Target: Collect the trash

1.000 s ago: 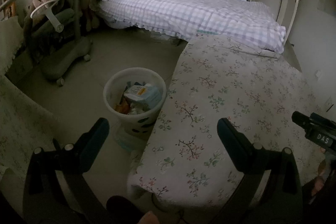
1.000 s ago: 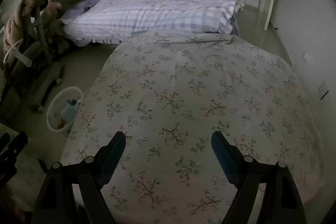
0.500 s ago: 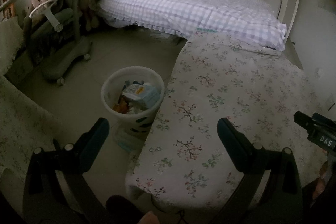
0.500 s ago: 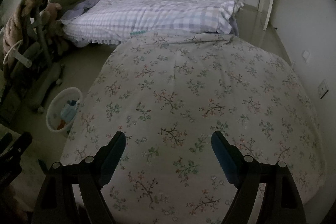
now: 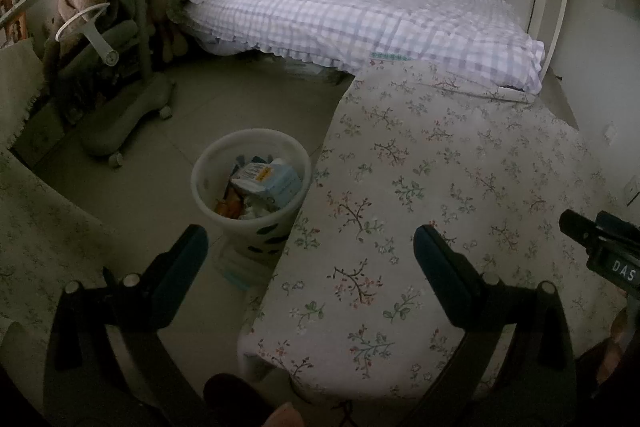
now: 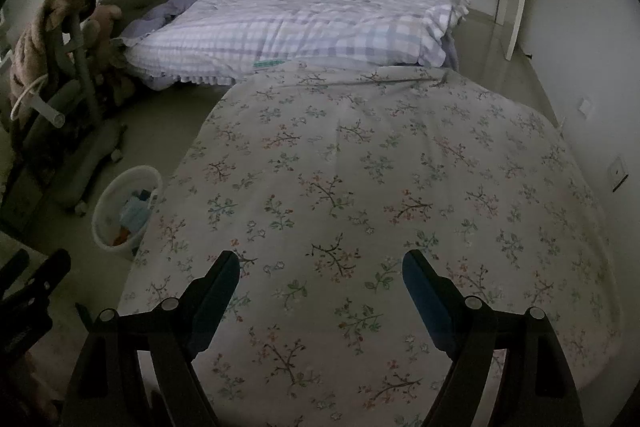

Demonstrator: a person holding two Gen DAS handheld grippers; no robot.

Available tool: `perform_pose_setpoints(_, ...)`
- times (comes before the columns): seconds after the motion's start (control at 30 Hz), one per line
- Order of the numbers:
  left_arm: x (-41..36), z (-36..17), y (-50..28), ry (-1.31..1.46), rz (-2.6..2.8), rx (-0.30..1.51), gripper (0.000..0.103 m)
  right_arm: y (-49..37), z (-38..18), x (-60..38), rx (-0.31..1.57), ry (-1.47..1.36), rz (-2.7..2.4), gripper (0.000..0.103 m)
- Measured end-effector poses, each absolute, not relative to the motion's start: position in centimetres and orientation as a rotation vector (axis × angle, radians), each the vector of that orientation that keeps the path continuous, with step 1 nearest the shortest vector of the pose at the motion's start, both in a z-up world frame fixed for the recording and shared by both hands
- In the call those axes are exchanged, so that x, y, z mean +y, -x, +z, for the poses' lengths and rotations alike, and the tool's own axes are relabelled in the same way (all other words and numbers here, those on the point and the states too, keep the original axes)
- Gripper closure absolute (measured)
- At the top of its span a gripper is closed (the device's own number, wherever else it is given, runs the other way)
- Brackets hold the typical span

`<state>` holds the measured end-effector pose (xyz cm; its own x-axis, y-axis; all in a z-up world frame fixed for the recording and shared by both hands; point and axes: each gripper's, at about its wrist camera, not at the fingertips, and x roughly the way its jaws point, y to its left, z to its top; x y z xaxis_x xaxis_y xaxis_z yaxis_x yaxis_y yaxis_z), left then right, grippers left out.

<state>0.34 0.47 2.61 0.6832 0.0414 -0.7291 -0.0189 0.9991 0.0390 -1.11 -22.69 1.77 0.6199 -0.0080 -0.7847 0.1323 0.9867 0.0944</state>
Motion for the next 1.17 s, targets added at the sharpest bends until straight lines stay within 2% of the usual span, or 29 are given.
perform_pose_setpoints(1.17,0.31,2.86,-0.27,-0.015,0.041,0.838,0.001,0.58,1.18,-22.83,0.922,-0.172,-0.085,0.018)
